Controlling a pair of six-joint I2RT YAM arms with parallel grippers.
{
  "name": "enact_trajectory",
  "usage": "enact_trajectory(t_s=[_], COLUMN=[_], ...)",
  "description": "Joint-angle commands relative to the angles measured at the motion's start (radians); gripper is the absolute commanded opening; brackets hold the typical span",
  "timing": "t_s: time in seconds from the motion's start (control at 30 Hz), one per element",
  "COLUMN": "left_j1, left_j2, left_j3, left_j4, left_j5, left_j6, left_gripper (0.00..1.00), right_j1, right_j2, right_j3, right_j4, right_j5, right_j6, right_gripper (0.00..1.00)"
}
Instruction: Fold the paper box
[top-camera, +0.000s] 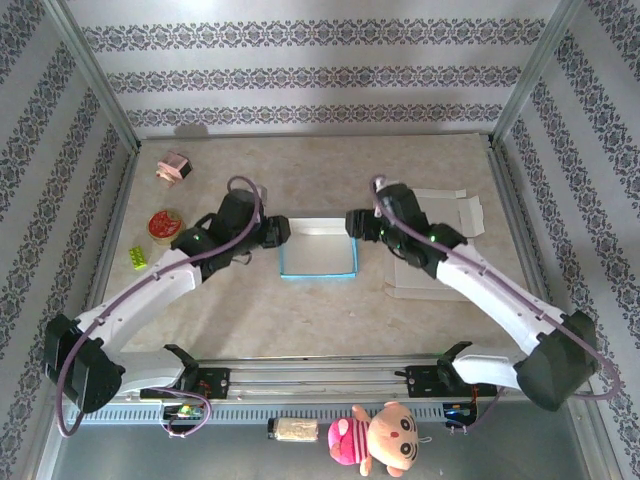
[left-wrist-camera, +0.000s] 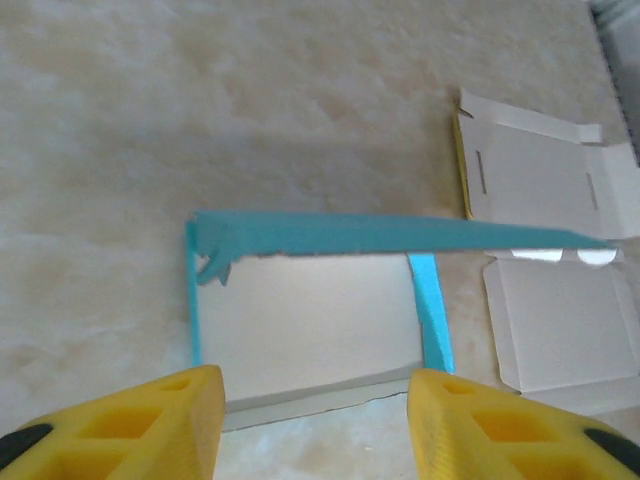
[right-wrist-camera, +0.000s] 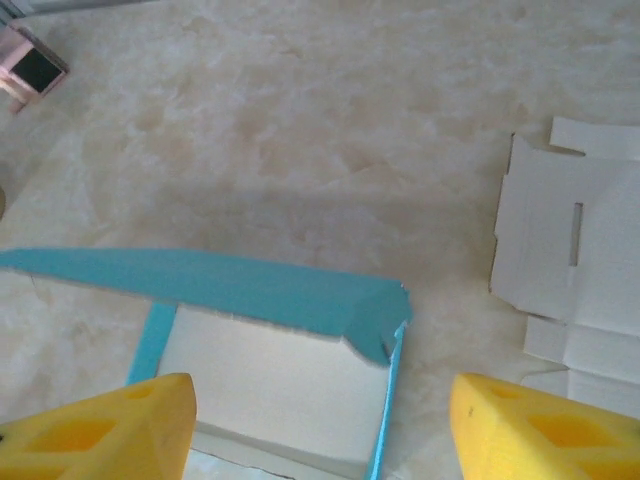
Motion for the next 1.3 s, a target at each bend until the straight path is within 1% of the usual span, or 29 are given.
enact_trajectory(t_s=[0.0,0.07,0.13,0.2,0.27,0.33,0.43,0.6,0.7,0.87,0.93,0.97,1.13,1.27], left_j1=[0.03,0.082,0.168,0.225,0.24,0.241,0.241,0.241,0.241,0.241,0.241,0.24,0.24,0.241], left_j2=[0.074,0.11,0.147,0.194,0.247,0.291,0.311,0.34,0.362,0.399,0.404,0.406,0.405,0.397], left_j3=[0.185,0.236,0.26,0.294,0.345,0.389,0.365,0.326,0.305,0.298,0.29,0.288,0.285,0.263], left_j4=[-0.316,-0.36,-0.353,-0.355,-0.386,-0.399,-0.309,-0.216,-0.175,-0.168,-0.163,-0.166,-0.184,-0.154], left_j5=[-0.083,-0.043,0.093,0.211,0.264,0.321,0.399,0.383,0.396,0.409,0.408,0.404,0.382,0.411], left_j6=[0.05,0.069,0.085,0.115,0.151,0.158,0.103,0.053,0.039,0.045,0.048,0.051,0.067,0.036], left_gripper=[0.53,0.56,0.61,0.66,0.69,0.71,0.72,0.73,0.73,0.73,0.73,0.73,0.73,0.73], right_j1=[-0.058,-0.08,-0.096,-0.107,-0.112,-0.113,-0.114,-0.122,-0.14,-0.145,-0.145,-0.144,-0.143,-0.145], right_j2=[0.112,0.176,0.228,0.273,0.318,0.351,0.369,0.363,0.36,0.369,0.37,0.369,0.319,0.314], right_j3=[0.193,0.28,0.338,0.378,0.419,0.435,0.414,0.336,0.288,0.263,0.267,0.269,0.289,0.327], right_j4=[-0.309,-0.391,-0.436,-0.46,-0.489,-0.49,-0.445,-0.36,-0.301,-0.268,-0.273,-0.279,-0.282,-0.29], right_j5=[-0.141,-0.17,-0.196,-0.227,-0.25,-0.302,-0.332,-0.309,-0.364,-0.38,-0.377,-0.363,-0.311,-0.254], right_j6=[-0.048,-0.08,-0.131,-0.163,-0.158,-0.136,-0.052,0.059,0.097,0.105,0.097,0.092,0.023,-0.028], right_gripper=[0.7,0.71,0.7,0.7,0.71,0.75,0.78,0.77,0.72,0.66,0.65,0.66,0.76,0.82])
